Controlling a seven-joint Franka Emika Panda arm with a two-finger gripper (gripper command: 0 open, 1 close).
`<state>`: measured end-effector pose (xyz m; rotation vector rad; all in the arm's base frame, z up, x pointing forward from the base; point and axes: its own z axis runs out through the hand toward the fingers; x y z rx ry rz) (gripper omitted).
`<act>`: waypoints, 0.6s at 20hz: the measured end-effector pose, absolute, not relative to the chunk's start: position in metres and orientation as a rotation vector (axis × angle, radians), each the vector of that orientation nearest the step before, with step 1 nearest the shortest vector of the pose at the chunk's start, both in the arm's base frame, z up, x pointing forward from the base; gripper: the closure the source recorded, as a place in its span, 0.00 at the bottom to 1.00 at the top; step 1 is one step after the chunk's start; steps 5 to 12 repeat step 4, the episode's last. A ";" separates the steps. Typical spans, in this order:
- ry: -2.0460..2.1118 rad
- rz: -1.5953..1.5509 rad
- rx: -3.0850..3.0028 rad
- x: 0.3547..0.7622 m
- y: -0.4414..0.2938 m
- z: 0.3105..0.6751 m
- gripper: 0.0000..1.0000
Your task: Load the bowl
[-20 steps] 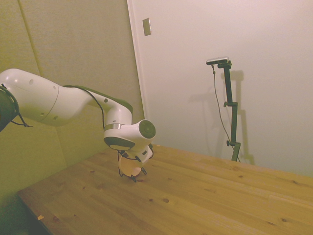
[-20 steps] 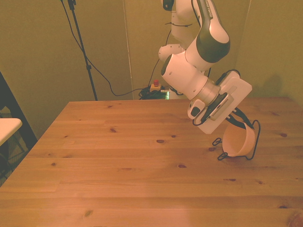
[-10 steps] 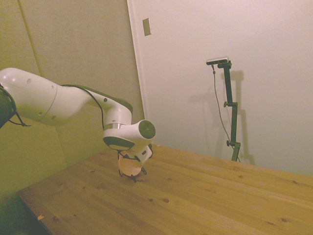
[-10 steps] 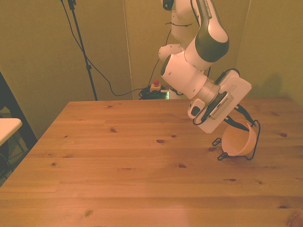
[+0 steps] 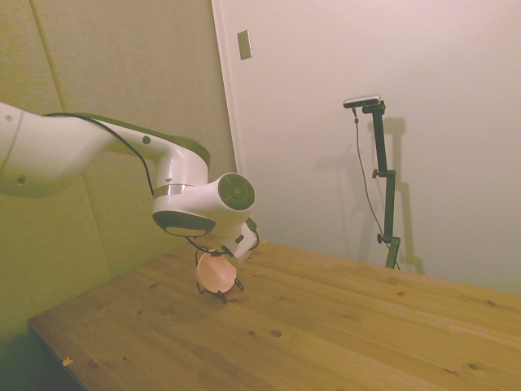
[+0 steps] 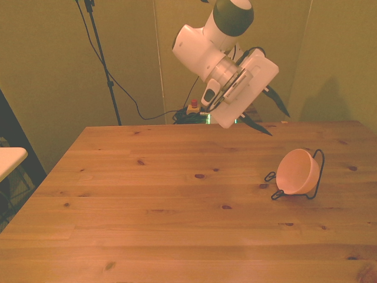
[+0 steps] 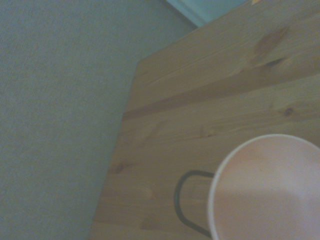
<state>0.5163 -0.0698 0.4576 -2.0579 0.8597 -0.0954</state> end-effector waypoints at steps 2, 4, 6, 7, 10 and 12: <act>0.894 -0.102 -2.108 0.500 -0.082 0.467 0.00; 0.926 -0.108 -2.149 0.486 -0.092 0.474 0.00; 0.926 -0.108 -2.149 0.486 -0.092 0.474 0.00; 0.926 -0.108 -2.149 0.486 -0.092 0.474 0.00; 0.926 -0.108 -2.149 0.486 -0.092 0.474 0.00; 0.926 -0.108 -2.149 0.486 -0.092 0.474 0.00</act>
